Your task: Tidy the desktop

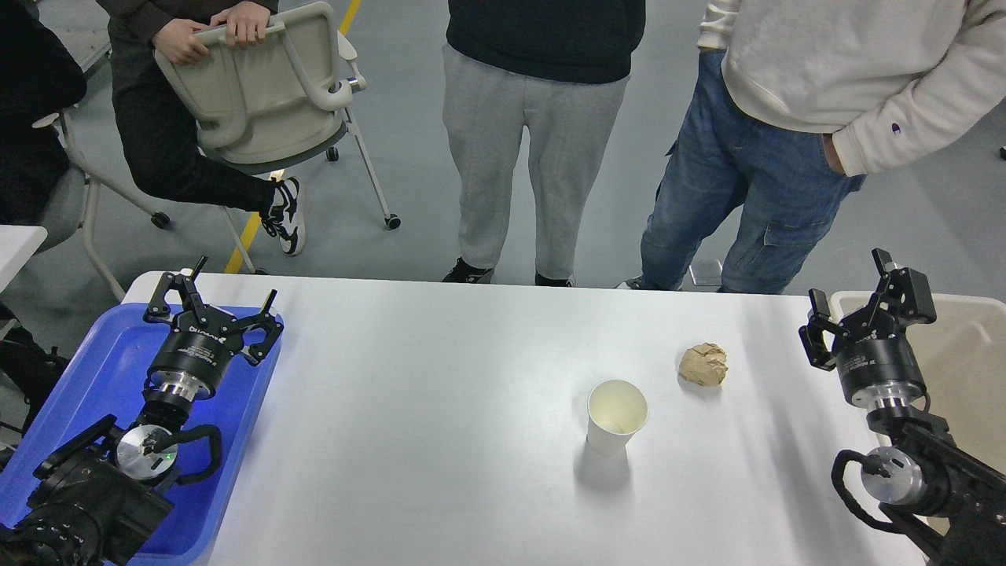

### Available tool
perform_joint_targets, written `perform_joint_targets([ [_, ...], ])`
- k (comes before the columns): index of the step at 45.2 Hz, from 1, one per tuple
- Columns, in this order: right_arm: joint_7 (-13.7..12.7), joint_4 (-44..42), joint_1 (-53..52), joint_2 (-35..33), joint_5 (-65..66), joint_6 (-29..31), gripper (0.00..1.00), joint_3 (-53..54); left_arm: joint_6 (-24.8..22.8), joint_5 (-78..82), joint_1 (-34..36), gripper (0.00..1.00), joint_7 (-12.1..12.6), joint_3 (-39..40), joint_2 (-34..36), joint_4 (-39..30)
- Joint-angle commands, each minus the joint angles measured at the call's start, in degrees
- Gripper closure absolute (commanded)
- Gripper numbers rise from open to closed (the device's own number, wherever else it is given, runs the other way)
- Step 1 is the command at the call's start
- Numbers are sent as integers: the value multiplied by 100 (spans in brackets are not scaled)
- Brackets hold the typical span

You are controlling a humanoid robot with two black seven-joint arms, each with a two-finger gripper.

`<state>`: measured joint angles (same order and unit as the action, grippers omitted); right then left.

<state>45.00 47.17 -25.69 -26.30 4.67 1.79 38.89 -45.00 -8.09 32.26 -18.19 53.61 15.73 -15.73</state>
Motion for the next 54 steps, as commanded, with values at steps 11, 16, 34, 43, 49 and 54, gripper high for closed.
perform_joint_targets([
  [11, 0, 12, -120, -15, -89, 40, 0, 31, 0, 0, 0, 0, 0, 0, 0, 0],
  [16, -44, 187, -173, -111, -107, 49, 0, 49, 0, 0, 0, 0, 0, 0, 0, 0],
  [34, -633, 1462, -480, -1306, 200, 120, 0, -504, 0, 0, 0, 0, 0, 0, 0, 0],
  [43, -1370, 2094, -2017, -1939, 904, 32, 0, -2630, 0, 0, 0, 0, 0, 0, 0, 0],
  [49, -1617, 2507, -2957, -2098, 1211, 41, 0, -3685, 0, 0, 0, 0, 0, 0, 0, 0],
  [54, -1766, 2876, -3775, -2186, 1536, 41, 0, -4634, 0, 0, 0, 0, 0, 0, 0, 0],
])
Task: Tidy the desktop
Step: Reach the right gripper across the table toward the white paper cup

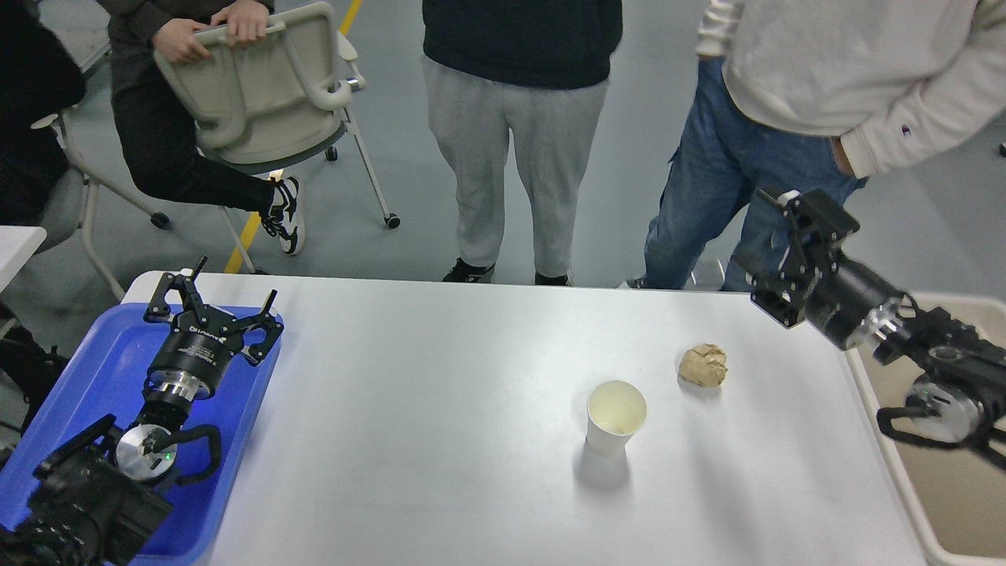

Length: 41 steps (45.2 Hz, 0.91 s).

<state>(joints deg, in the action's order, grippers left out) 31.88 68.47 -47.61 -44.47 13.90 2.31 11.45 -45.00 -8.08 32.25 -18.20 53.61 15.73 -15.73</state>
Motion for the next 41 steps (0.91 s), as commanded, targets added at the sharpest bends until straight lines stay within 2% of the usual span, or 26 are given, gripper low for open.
perform_joint_targets([
  [1, -481, 834, -1724, -369, 701, -3, 0, -2049, 0, 0, 1, 0, 1, 0, 0, 0],
  [6, -499, 975, -2366, -404, 1491, -3, 0, -2656, 0, 9, 1, 0, 9, 0, 0, 0],
  [11, -490, 1001, -2938, -405, 3371, -64, 0, -3113, 0, 17, 9, 0, 9, 0, 0, 0],
  [16, -499, 949, -3246, -317, 4225, -327, 0, -3736, 0, 17, 9, 0, 9, 0, 0, -9],
  [20, -551, 940, -3597, -54, 4489, -591, 0, -4308, 0, 17, 9, 0, 9, 0, -8, 0],
  [29, -859, 914, -4388, 728, 5167, -662, 0, -5354, 0, 17, 9, 0, 9, 0, -8, -9],
  [41, -868, -35, -4091, 2205, 4957, -1180, 1, -6084, 0, 26, 9, 0, 9, 0, -8, -9],
])
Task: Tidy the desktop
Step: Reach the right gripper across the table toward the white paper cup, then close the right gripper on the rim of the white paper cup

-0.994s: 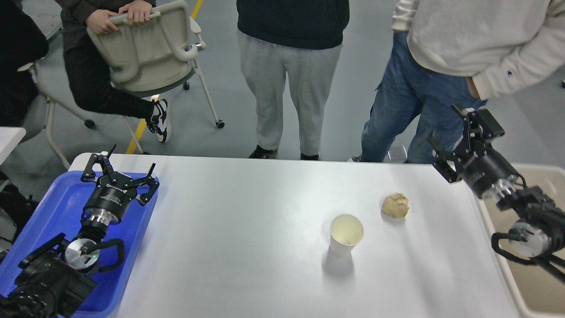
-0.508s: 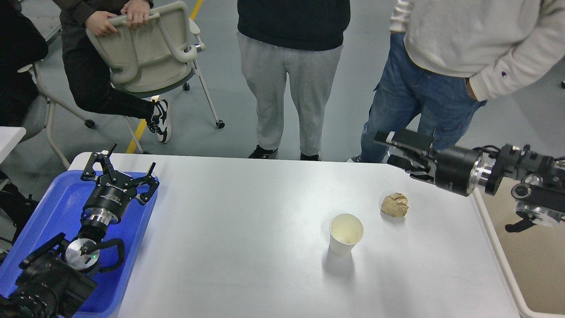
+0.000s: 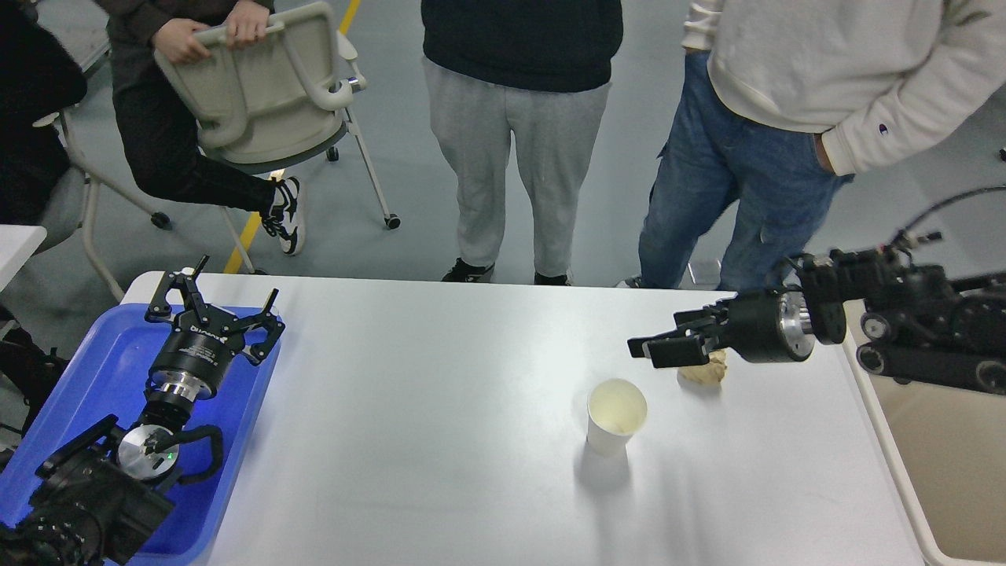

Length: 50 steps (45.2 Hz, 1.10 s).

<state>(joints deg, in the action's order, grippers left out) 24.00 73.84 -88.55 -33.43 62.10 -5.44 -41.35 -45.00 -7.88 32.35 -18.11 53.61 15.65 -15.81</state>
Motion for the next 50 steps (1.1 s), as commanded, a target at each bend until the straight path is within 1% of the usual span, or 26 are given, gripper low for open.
perform_joint_targets([
  [1, -80, -616, 83, 1154, 58, -440, 1, -830, 0, 6, 0, 0, 0, 0, 0, -1],
  [8, -71, -1266, 742, 1444, -128, -590, 1, -831, 0, 6, 0, 0, 0, 0, 0, -1],
  [16, -71, -1469, 1208, 1568, -102, -827, 1, -840, 0, 6, 0, 0, 0, 0, 0, -1],
  [23, -71, -1856, 1472, 1691, -110, -863, 1, -831, 0, 6, 0, 0, 0, 0, 0, -1],
  [26, -62, -1926, 1490, 1708, -119, -871, 3, -813, 0, 6, 0, 0, 0, 0, 0, -1],
  [28, -53, -1935, 1490, 1717, -119, -880, 11, -813, 0, 6, 0, 0, 0, 0, 0, -1],
  [30, -53, -1935, 1490, 1726, -119, -880, 20, -813, 0, 6, 0, 0, 0, 0, 0, -1],
  [31, -44, -1944, 1490, 1717, -119, -880, 51, -831, 0, 6, 0, 0, 0, 0, 0, -1],
  [32, -44, -1944, 1490, 1726, -119, -880, 72, -839, 0, 6, 0, 0, 0, 0, 0, -1],
  [33, -44, -1953, 1490, 1726, -119, -889, 86, -840, 0, 6, 0, 0, 0, 0, 0, -1],
  [35, -44, -1953, 1481, 1717, -128, -889, 100, -831, 0, 6, 0, 0, 0, 0, 0, -1],
  [50, -27, -1944, 1454, 1726, -128, -889, 100, -840, 0, 6, 0, 0, 0, 0, 0, -1],
])
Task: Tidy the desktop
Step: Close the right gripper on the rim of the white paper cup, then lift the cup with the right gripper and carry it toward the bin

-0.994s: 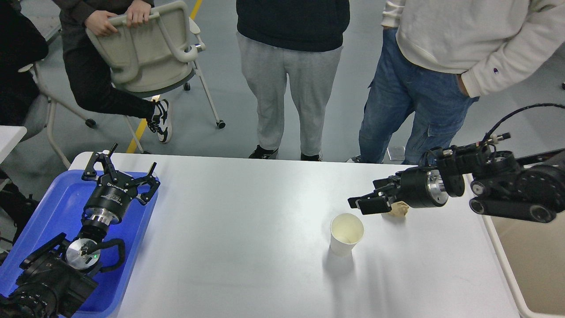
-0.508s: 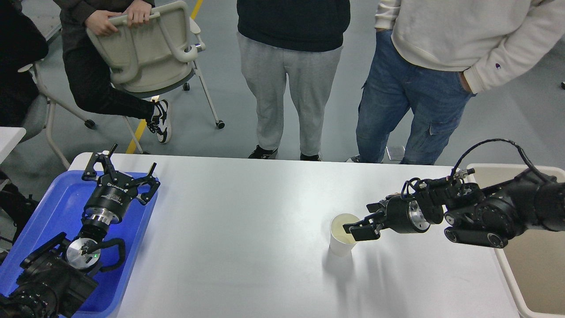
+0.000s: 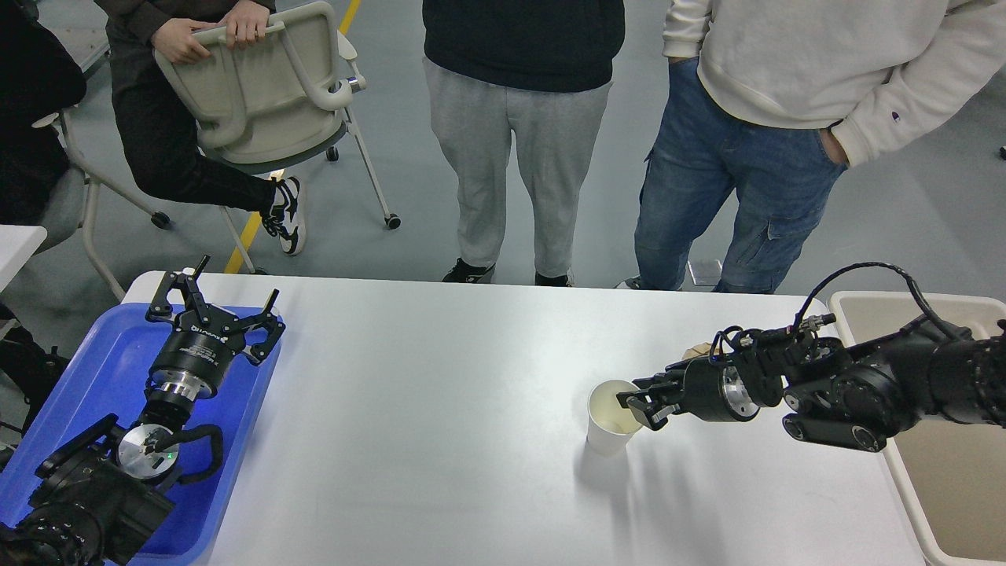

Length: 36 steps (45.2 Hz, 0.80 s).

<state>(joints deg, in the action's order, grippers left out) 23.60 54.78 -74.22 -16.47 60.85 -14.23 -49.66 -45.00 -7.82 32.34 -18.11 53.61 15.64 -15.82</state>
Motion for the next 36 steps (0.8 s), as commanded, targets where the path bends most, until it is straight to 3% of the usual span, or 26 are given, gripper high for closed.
perform_joint_targets([
  [1, 13, -38, 22, 30, -3, -10, 100, -8, 0, 0, 0, 0, 0, 0, 0, 0],
  [17, 13, 216, -470, -250, -12, 69, 100, -9, 0, 0, 0, 0, 0, 0, 0, 0],
  [27, 39, 1604, -1822, -989, -214, 359, 100, -17, 0, 0, 0, 0, 0, 0, 0, 0],
  [29, 109, 2174, -2533, -1348, -232, 560, 100, -17, 0, 0, 0, 0, 0, 0, 0, 0],
  [36, 136, 2660, -3519, -1736, -293, 851, 100, -17, 0, 0, 0, 0, 0, 0, 0, 0],
])
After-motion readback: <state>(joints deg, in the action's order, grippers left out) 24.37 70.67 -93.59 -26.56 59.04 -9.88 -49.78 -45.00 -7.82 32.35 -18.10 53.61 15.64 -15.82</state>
